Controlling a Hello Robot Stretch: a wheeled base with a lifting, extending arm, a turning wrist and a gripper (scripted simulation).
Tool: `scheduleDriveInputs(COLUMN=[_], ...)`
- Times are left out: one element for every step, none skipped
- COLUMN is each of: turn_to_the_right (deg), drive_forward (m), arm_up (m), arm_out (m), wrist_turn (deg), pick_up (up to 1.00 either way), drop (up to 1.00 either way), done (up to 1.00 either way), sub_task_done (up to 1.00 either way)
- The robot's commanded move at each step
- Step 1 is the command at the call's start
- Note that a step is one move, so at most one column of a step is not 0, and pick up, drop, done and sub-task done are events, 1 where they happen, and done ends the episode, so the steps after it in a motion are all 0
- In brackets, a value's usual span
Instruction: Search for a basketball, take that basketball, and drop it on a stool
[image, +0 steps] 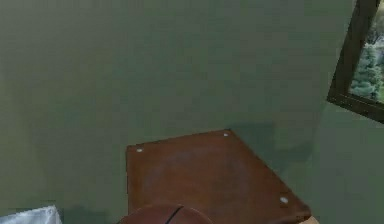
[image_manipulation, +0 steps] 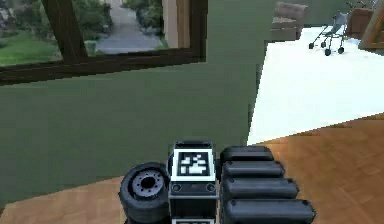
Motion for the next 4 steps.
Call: scheduleDriveInputs(turn_to_the_right=[-45.0,-45.0,-6.0,0.0], drive_forward=[0.00,0.00,0.00,0.00], arm_up=[0.00,0.00,0.00,0.00], arm_out=[0.00,0.00,0.00,0.36], wrist_turn=[0.0,0.0,0.0,0.0], pick_up=[0.00,0.00,0.00,0.00], drop=[0.00,0.00,0.00,0.00], done=[0.00,0.00,0.00,0.00], sub_task_done=[0.00,0.00,0.00,0.00])
